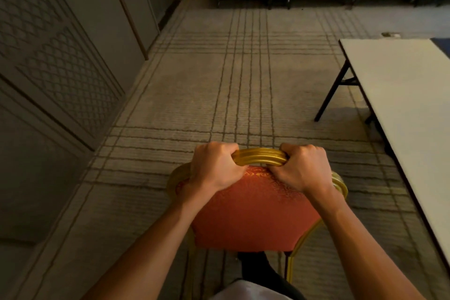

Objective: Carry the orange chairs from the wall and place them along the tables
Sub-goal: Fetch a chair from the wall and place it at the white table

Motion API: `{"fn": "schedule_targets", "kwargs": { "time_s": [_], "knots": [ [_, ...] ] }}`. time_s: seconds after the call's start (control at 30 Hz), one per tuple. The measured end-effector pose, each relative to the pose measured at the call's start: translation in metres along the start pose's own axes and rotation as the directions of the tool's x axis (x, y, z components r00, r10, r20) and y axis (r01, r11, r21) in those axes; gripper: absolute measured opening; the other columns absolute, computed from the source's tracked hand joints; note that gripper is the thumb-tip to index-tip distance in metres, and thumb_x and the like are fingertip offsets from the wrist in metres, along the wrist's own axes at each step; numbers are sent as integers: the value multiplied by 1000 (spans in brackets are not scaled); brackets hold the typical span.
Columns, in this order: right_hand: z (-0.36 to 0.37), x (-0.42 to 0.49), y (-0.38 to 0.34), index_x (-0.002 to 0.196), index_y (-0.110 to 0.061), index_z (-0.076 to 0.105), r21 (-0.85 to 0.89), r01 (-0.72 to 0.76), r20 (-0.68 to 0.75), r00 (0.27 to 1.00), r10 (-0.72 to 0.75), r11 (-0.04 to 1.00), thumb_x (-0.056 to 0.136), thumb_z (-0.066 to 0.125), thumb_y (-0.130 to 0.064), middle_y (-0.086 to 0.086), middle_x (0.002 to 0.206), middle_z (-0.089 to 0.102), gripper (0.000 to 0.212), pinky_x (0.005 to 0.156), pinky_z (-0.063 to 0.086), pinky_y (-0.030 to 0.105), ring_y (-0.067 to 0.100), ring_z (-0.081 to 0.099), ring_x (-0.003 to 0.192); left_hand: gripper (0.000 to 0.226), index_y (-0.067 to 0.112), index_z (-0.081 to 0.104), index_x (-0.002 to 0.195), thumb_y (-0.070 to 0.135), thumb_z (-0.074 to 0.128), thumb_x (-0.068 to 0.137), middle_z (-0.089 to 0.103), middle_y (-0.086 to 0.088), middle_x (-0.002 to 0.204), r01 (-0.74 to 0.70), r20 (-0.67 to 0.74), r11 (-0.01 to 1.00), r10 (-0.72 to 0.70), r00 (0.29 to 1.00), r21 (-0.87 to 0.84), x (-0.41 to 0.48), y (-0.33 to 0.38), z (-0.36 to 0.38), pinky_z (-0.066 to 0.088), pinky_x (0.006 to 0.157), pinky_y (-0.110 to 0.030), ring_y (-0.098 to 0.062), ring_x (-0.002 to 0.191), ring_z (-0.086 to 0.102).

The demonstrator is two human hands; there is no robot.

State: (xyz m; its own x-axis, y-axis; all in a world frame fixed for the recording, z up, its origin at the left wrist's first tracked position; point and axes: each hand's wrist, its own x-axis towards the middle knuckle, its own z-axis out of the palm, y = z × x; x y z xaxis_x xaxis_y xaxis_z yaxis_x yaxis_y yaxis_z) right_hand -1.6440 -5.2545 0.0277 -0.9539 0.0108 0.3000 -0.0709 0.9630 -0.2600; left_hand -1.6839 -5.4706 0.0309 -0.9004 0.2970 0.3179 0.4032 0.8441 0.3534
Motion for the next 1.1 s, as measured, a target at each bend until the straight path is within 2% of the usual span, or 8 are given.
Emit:
{"fn": "schedule_targets", "kwargs": {
  "time_s": [0.1,0.23,0.37,0.67,0.83,0.93,1.0,1.1],
  "knots": [
    [29,54,28,60,-27,50,31,-19,5,1000,19,999,84,60,-64,-6,55,59,45,57,45,31,23,60,53,40,19,49,58,48,71,76,54,3,52,-26,32,999,27,999,-20,61,-14,32,30,50,-29,-23,52,56],
    [59,140,64,56,-25,48,72,-41,0,999,41,997,78,40,-75,-5,53,58,55,56,48,34,24,59,51,42,18,47,56,46,71,76,51,5,50,-34,39,999,35,999,-29,152,-32,69,35,46,-30,-17,49,51],
    [70,212,98,57,-27,42,71,-58,12,998,57,996,76,42,-70,-2,57,62,47,57,49,34,27,62,55,40,16,53,58,45,73,75,51,6,49,-2,59,1000,4,998,-27,231,-34,93,37,48,-30,-16,48,51],
    [93,354,173,56,-27,40,42,-134,-14,991,135,990,77,42,-67,-1,53,59,45,56,50,35,29,61,52,42,18,48,58,50,70,74,47,6,50,-71,114,994,80,990,-88,403,-40,157,36,49,-31,-20,52,54],
    [115,427,223,57,-25,48,-18,-233,-39,972,233,972,78,47,-65,-6,50,54,46,55,49,33,23,57,47,41,16,52,60,51,69,74,55,2,52,-171,141,977,189,972,-129,507,-46,212,38,50,-32,-21,54,57],
    [121,470,249,58,-25,51,-61,-318,-56,947,315,946,77,64,-54,-10,49,49,36,54,47,31,19,54,46,43,17,51,60,54,68,74,54,2,52,-246,154,954,273,950,-174,573,-44,238,33,49,-31,-18,52,54],
    [121,492,267,60,-24,54,-88,-378,-55,926,374,922,77,68,-49,-10,49,49,33,55,43,29,17,52,46,43,20,47,57,50,71,76,49,5,50,-307,161,929,341,926,-206,612,-37,252,26,47,-29,-13,49,48],
    [119,510,290,60,-27,48,-90,-463,-94,885,456,882,77,65,-51,-10,51,49,34,56,32,26,16,52,47,40,22,45,56,44,71,77,46,8,50,-384,218,888,439,872,-253,658,-19,272,21,48,-27,-8,47,44]
  ]
}}
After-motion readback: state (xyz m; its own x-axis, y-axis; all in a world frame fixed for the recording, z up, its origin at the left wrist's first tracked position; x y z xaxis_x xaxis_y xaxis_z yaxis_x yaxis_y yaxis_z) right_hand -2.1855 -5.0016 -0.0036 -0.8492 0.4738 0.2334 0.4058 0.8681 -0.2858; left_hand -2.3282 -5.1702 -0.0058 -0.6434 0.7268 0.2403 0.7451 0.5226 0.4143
